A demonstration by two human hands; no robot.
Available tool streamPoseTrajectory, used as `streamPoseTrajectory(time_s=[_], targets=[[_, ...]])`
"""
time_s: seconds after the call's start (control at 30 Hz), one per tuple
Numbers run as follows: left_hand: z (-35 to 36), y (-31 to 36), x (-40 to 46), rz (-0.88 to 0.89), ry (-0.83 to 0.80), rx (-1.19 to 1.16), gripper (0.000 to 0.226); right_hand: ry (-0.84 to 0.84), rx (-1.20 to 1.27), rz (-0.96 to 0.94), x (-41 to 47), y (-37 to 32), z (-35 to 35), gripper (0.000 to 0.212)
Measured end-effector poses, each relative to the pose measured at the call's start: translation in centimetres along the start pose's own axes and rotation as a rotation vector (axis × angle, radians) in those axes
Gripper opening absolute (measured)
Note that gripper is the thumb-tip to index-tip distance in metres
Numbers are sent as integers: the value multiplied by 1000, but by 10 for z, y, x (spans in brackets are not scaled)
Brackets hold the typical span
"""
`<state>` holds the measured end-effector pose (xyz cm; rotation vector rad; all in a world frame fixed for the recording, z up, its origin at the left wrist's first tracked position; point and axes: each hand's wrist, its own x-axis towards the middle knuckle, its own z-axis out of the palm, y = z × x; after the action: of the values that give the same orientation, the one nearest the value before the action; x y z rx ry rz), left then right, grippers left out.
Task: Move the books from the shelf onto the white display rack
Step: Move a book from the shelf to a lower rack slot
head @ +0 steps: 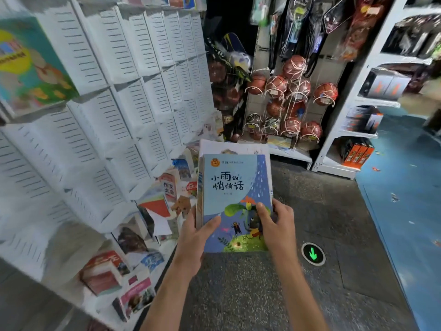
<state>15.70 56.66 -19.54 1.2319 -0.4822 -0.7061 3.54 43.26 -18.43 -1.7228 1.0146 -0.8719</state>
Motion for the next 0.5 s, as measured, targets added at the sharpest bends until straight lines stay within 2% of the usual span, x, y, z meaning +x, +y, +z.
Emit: streamPoseTrajectory(time_s=[0.13, 0.23, 0.3, 0.5], targets=[[-15, 7, 57, -2, 96, -36, 50, -169, 101, -144, 45, -13, 19, 65], [-20, 10, 92, 22, 121, 0, 55, -246, -18, -278, 77, -9, 36, 75], [-19, 10, 117, 49, 127, 37, 55, -238, -116, -356, 98, -4, 50, 73], [-12, 8, 192, 97, 153, 97, 53, -245, 23, -287, 180, 18, 88, 69]])
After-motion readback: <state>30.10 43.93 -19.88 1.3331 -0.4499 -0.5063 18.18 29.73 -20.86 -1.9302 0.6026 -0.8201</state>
